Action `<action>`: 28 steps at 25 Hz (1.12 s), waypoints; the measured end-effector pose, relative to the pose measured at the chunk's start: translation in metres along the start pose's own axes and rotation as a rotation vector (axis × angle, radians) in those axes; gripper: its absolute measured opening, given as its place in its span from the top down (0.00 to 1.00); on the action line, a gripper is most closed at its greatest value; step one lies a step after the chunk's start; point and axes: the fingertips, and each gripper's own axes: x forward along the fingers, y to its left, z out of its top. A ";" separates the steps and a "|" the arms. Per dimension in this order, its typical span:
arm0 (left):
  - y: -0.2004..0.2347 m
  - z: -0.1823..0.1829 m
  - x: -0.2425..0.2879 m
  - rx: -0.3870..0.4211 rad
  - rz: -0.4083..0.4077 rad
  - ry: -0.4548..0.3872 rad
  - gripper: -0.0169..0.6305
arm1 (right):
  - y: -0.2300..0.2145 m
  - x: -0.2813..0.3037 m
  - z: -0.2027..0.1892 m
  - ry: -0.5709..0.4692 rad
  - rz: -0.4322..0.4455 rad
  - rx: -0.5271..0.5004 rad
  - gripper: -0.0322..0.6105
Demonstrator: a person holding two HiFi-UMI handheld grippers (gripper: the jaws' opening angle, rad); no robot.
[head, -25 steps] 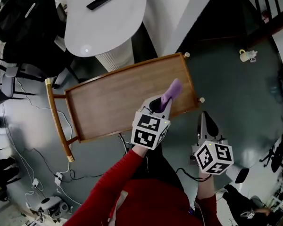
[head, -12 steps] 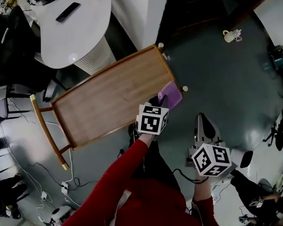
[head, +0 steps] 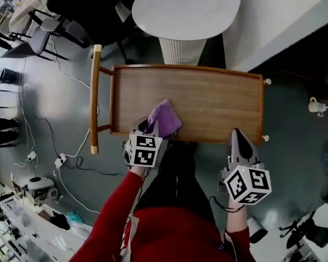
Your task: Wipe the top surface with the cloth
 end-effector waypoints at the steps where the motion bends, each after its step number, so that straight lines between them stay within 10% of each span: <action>1: 0.024 -0.013 -0.008 -0.015 0.065 0.011 0.90 | 0.011 0.009 0.002 0.013 0.034 -0.021 0.95; 8: 0.109 -0.048 -0.044 -0.032 0.379 0.030 0.90 | 0.061 0.051 0.001 0.090 0.177 -0.123 0.95; 16: 0.128 -0.062 -0.047 0.024 0.481 0.071 0.90 | 0.080 0.064 0.003 0.108 0.217 -0.168 0.95; 21: 0.121 -0.040 -0.068 -0.027 0.399 -0.030 0.90 | 0.087 0.057 0.010 0.057 0.200 -0.158 0.95; 28: 0.063 0.105 -0.124 0.040 0.139 -0.488 0.90 | 0.089 0.027 0.055 -0.139 0.187 -0.137 0.95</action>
